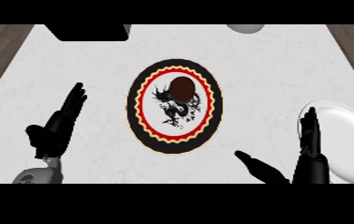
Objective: Pick the cupcake from the plate and place it in the plate
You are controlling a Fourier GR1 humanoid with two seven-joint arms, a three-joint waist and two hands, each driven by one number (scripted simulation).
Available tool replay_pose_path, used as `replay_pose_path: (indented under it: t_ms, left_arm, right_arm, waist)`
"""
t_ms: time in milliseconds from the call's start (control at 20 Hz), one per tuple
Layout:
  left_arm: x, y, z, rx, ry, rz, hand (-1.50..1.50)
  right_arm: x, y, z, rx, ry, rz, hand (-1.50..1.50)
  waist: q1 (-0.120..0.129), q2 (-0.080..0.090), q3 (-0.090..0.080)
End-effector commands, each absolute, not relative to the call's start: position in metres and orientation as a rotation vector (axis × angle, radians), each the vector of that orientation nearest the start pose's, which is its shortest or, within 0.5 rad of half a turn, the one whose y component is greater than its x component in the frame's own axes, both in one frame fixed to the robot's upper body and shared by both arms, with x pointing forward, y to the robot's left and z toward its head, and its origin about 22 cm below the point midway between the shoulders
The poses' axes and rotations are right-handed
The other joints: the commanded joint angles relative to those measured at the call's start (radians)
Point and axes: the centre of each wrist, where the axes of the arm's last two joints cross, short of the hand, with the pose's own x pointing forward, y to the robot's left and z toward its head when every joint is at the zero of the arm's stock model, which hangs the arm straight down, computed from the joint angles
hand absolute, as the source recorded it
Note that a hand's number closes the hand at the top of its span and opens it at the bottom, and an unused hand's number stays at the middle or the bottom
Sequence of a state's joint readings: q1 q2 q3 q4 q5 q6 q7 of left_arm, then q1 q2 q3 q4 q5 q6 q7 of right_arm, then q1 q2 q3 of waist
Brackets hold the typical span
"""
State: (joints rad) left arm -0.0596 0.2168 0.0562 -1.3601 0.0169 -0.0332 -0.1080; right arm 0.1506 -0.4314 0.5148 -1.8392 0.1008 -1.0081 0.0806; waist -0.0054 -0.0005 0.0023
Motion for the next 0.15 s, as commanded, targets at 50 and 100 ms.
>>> replay_pose_path:
  t_ms: [50,100]
  left_arm:
    - [0.239,0.305,-0.026,0.178,-1.512,-0.139,0.00]
    - [0.247,0.300,-0.036,0.153,-1.491,-0.149,0.00]
  right_arm:
    - [0.152,-0.239,0.002,-0.664,-1.709,-0.127,-1.50]
    - [0.165,-0.234,-0.012,-0.673,-1.707,-0.131,-1.50]
  waist:
    - [-0.001,-0.001,-0.001]
    - [0.000,0.000,-0.001]
